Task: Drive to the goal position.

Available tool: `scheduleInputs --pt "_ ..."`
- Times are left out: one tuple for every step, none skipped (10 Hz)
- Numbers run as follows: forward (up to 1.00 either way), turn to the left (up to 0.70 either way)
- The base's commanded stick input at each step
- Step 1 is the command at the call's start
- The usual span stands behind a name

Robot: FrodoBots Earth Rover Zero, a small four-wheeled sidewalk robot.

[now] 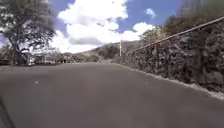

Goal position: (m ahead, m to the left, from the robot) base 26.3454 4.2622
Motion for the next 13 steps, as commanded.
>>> scheduleInputs --pt "0.7 0.0" --pt "0.7 0.0" --pt "0.7 0.0" --pt "0.7 0.0" --pt "0.7 0.0" --pt "0.7 0.0" --pt "0.7 0.0" --pt "0.7 0.0" --pt "0.7 0.0" --pt "0.7 0.0" --pt "0.7 0.0" --pt "0.7 0.0" --pt "0.7 0.0"
